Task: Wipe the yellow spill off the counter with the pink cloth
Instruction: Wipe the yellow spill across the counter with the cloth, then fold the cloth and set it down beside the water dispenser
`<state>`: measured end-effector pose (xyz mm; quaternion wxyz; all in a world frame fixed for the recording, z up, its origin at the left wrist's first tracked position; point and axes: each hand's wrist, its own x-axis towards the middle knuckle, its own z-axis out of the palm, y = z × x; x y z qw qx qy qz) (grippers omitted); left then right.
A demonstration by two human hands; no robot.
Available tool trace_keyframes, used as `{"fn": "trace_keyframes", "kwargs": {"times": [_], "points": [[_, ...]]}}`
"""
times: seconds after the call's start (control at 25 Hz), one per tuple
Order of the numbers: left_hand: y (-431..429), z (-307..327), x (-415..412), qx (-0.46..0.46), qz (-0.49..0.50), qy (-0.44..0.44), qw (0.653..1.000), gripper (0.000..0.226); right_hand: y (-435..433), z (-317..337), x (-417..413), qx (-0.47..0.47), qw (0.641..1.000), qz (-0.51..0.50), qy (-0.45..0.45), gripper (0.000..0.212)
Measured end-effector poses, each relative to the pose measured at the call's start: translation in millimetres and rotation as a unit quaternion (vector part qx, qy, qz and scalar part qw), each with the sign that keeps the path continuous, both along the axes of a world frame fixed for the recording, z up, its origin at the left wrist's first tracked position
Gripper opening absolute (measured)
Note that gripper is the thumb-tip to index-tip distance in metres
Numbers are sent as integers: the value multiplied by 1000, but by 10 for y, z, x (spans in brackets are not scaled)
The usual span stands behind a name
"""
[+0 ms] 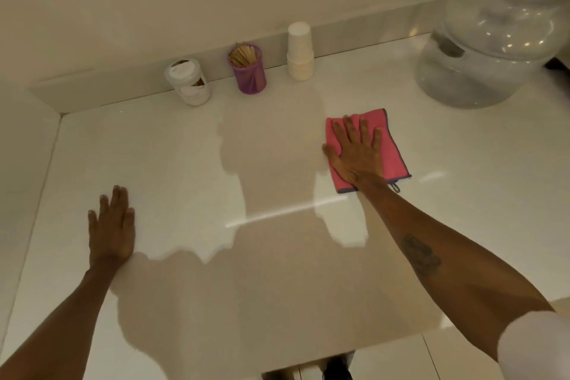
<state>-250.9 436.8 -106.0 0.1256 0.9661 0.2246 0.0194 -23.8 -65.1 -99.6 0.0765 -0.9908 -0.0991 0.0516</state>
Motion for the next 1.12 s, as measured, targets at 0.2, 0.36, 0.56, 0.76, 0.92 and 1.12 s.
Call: {"fn": "trace_keyframes", "kwargs": {"times": [0.2, 0.36, 0.56, 0.76, 0.92, 1.12], "points": [[16, 32, -4, 1, -8, -14, 1000, 59, 895, -5, 270, -11, 996, 91, -8, 74], [44, 10, -12, 9, -3, -18, 1000, 60, 1632, 49, 145, -1, 984, 177, -9, 72], [63, -11, -12, 5, -5, -17, 1000, 58, 2238, 3, -390, 5, 972, 236, -13, 72], [88, -13, -26, -3, -10, -17, 1000, 61, 2269, 129, -771, -5, 968, 251, 19, 70], [100, -1, -37, -13, -21, -7, 1000, 64, 2451, 397, -1118, 70, 979, 187, -26, 42], [20, 188, 40, -71, 5, -24, 997, 53, 2702, 517, -1334, -52, 988, 144, -20, 29]]}}
